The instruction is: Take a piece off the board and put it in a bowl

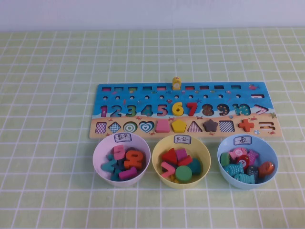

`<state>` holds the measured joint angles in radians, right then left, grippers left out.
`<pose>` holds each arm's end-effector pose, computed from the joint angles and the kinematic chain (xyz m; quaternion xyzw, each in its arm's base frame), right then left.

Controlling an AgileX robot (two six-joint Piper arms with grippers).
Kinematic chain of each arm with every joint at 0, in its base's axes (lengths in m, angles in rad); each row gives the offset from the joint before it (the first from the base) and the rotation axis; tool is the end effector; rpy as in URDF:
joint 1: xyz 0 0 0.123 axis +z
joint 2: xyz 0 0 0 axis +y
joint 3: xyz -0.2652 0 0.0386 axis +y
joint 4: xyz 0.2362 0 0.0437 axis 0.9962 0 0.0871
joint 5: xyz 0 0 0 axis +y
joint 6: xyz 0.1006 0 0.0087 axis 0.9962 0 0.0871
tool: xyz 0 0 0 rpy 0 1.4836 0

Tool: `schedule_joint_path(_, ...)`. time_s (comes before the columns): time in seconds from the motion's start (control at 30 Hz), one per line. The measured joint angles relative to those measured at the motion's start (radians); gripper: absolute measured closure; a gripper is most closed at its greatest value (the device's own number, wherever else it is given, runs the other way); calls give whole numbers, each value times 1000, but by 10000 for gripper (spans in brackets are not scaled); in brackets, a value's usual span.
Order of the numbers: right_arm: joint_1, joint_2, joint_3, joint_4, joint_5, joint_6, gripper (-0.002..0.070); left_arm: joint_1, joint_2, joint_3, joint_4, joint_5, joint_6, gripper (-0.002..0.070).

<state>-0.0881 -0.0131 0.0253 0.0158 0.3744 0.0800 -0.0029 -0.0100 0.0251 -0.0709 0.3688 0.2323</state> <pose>0.0673 -0.0054 0.1691 0.0717 0.8014 0.0043 0.5937 0.0678 -0.0028 0.1696 0.0754 0.8000 0.0383 0.5940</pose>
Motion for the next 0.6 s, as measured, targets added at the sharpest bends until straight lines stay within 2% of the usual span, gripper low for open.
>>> schedule_joint_path(0.6, 0, 0, 0, 1, -9, 0, 694, 0, 0, 0, 0, 0, 0, 680)
